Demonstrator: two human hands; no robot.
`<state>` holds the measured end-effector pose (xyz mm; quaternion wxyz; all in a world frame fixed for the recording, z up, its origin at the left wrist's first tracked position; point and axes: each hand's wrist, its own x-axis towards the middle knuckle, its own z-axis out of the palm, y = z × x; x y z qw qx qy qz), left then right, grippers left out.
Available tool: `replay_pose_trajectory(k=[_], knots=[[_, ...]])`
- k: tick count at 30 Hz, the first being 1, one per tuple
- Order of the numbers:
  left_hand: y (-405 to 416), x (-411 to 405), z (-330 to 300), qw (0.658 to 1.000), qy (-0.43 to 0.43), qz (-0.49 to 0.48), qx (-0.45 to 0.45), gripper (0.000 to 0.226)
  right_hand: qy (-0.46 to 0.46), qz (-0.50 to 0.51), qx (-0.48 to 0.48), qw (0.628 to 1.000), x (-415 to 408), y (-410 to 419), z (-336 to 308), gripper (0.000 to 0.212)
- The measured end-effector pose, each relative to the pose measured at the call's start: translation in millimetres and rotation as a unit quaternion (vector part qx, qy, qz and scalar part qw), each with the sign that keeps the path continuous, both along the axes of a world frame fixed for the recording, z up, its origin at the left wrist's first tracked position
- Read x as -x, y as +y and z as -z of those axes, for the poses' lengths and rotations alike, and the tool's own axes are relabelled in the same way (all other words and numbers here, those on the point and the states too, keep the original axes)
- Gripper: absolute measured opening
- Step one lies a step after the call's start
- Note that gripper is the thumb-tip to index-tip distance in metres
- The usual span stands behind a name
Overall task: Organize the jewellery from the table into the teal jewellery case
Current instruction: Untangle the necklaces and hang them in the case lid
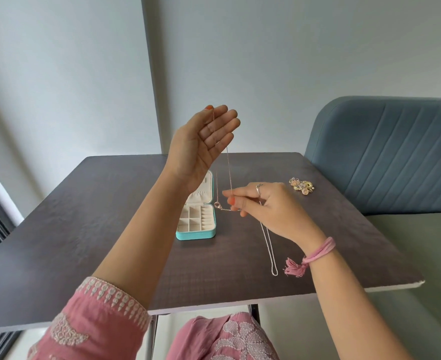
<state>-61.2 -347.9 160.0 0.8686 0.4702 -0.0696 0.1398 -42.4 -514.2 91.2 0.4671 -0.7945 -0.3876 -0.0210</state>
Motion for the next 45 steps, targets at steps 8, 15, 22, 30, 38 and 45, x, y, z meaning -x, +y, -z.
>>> replay_pose_trajectory(k=[8, 15, 22, 30, 38, 45], knots=[[-4, 0, 9, 0.998, -0.009, 0.003, -0.069, 0.026, -0.057, -0.017, 0.050, 0.997, 15, -8, -35, 0.021], [-7, 6, 18, 0.996, 0.003, 0.033, -0.088, 0.032, -0.082, -0.019, 0.020, 0.996, 11, -3, -72, 0.016], [-9, 11, 18, 0.988, -0.021, 0.056, -0.140, 0.031, 0.021, -0.038, -0.097, 0.994, 1, 1, -92, 0.016], [-9, 15, 16, 0.989, 0.004, 0.079, -0.129, 0.036, 0.103, -0.026, -0.124, 0.987, -10, 3, -90, 0.016], [-9, 17, 11, 0.990, 0.007, 0.110, -0.083, 0.038, 0.257, -0.075, -0.255, 0.929, -20, 8, -70, 0.018], [-6, 15, 10, 0.992, -0.001, 0.125, 0.003, 0.039, 0.310, -0.091, -0.280, 0.904, -18, 12, -37, 0.016]])
